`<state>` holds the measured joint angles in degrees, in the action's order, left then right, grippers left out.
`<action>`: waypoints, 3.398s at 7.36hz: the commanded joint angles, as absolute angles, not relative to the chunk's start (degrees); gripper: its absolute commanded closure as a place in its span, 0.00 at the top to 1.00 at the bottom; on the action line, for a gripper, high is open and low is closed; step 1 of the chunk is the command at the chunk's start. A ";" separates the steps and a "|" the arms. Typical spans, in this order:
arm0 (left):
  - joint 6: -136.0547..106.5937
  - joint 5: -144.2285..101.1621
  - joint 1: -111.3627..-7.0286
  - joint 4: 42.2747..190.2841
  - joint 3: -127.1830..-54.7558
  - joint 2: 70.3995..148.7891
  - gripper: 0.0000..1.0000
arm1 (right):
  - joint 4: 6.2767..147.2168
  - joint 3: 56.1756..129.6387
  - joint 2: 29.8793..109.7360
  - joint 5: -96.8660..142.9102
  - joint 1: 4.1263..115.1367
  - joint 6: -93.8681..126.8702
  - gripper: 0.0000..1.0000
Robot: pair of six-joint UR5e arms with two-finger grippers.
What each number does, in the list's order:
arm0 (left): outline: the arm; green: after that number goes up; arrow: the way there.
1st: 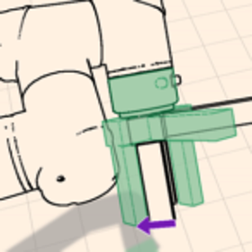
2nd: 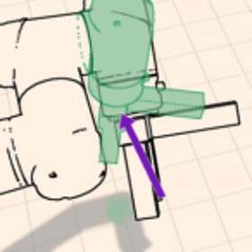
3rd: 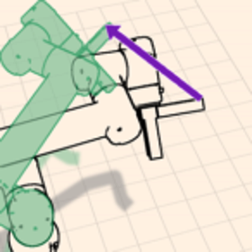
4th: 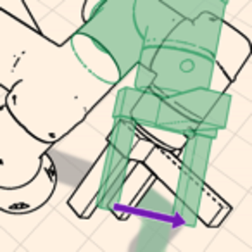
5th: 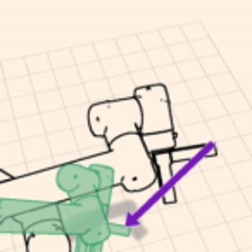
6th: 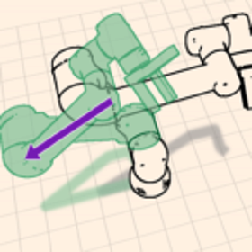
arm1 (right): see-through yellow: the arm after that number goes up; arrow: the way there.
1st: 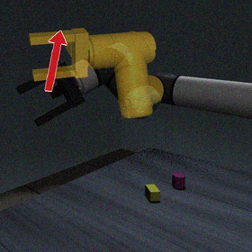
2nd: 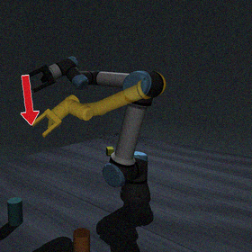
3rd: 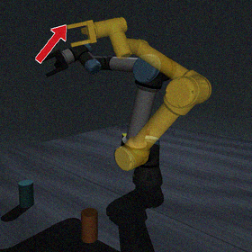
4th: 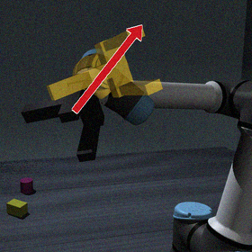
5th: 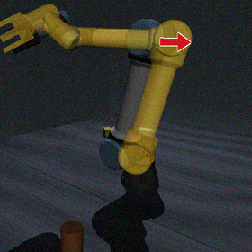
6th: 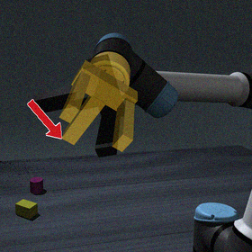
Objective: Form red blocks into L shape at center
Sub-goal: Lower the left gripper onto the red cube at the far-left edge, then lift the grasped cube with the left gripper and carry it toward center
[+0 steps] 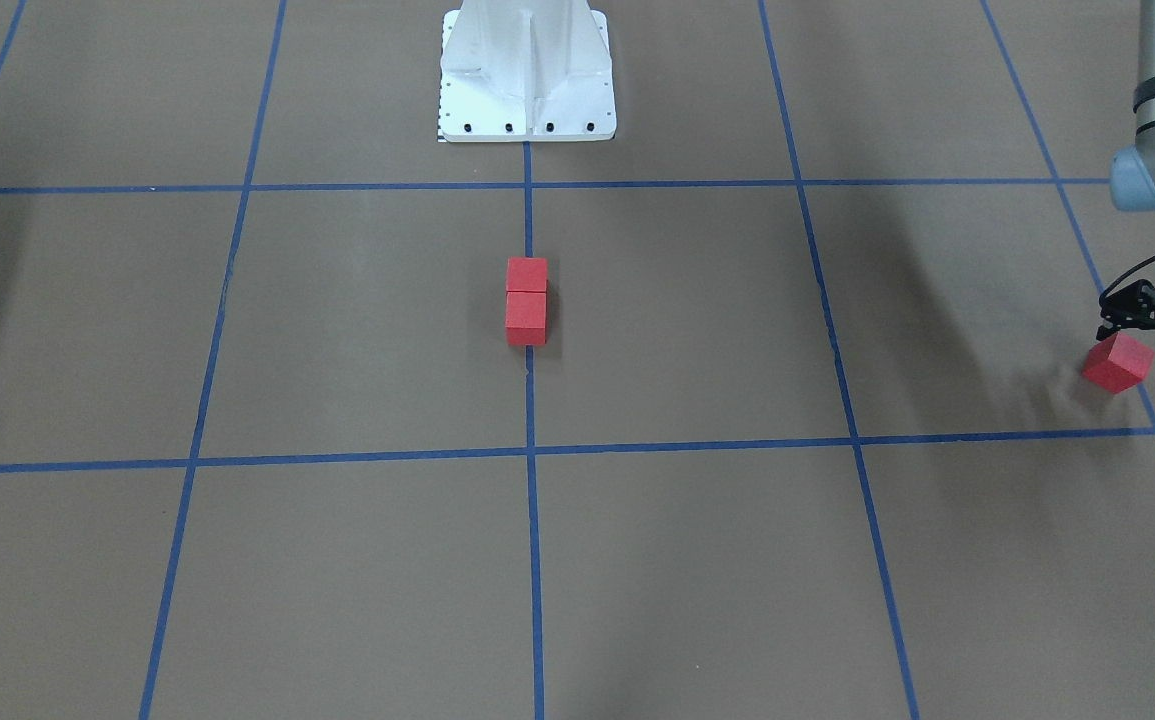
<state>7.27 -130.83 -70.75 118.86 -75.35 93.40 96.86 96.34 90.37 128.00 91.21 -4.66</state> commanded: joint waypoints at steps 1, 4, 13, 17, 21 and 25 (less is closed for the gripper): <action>7.30 -131.40 -70.75 122.41 -73.58 93.25 0.99 | 96.86 96.33 90.26 127.97 91.23 -4.66 1.00; 7.03 -131.40 -70.66 122.43 -73.39 93.34 0.99 | 96.86 96.33 90.26 127.97 91.23 -4.66 1.00; 6.77 -132.10 -70.66 122.43 -73.83 93.52 0.13 | 96.86 96.33 90.35 127.97 91.23 -4.66 1.00; 6.59 -141.94 -72.59 121.99 -80.74 96.49 0.00 | 96.86 96.33 90.35 128.06 91.14 -4.40 1.00; 7.21 -123.51 -65.76 121.73 -95.17 98.87 0.00 | 96.86 96.33 90.53 127.97 91.14 -4.48 1.00; 11.12 -122.87 -55.77 107.26 -97.82 108.96 0.00 | 96.86 96.24 90.70 127.88 91.14 -4.39 1.00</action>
<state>8.10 -123.32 -61.36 113.41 -97.16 105.42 96.86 96.19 90.71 127.89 91.18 -4.40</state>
